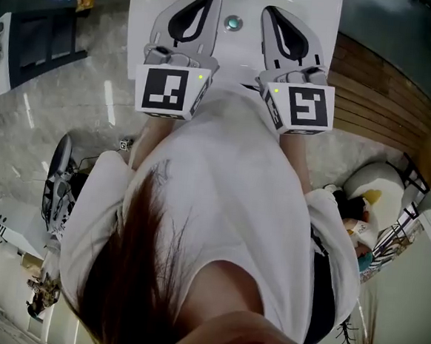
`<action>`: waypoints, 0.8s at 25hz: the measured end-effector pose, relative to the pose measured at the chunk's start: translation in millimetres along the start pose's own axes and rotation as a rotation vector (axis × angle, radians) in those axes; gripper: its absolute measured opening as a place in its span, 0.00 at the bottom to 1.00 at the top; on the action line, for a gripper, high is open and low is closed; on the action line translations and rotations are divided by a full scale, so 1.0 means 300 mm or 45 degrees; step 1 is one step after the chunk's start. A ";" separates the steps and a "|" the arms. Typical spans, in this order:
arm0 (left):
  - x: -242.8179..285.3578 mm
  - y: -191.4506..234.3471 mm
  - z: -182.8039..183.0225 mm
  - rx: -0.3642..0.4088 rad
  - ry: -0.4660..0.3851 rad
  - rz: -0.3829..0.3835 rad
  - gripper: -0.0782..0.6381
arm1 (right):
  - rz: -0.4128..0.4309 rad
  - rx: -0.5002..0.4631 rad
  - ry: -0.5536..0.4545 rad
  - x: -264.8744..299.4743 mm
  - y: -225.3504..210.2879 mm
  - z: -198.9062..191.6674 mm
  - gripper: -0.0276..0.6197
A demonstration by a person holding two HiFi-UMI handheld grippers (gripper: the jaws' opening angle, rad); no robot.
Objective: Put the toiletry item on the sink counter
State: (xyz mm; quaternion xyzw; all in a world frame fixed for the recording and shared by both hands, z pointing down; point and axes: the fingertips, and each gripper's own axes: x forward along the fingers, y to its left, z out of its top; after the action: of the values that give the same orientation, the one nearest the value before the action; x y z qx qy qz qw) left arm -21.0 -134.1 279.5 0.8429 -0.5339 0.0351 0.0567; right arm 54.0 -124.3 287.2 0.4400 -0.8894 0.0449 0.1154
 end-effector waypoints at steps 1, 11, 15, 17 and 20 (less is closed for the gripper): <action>0.002 -0.007 -0.001 0.003 0.002 -0.010 0.12 | 0.006 0.001 0.005 0.000 0.004 -0.003 0.06; -0.001 0.019 0.006 0.010 0.006 0.001 0.12 | -0.004 0.009 -0.001 0.006 -0.001 0.001 0.06; -0.002 0.029 0.003 0.009 0.003 0.009 0.12 | -0.008 0.011 -0.003 0.009 -0.003 -0.002 0.06; -0.011 0.037 0.005 0.006 0.001 0.019 0.12 | -0.010 0.011 -0.003 0.008 0.002 -0.001 0.06; -0.020 0.042 0.011 0.003 0.001 0.026 0.12 | -0.013 0.007 -0.003 0.002 0.003 0.005 0.06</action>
State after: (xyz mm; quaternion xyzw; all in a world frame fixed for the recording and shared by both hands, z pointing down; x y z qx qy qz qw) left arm -34.8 -134.5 276.3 0.8376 -0.5422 0.0367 0.0556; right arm 52.7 -124.6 285.9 0.4448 -0.8872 0.0462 0.1133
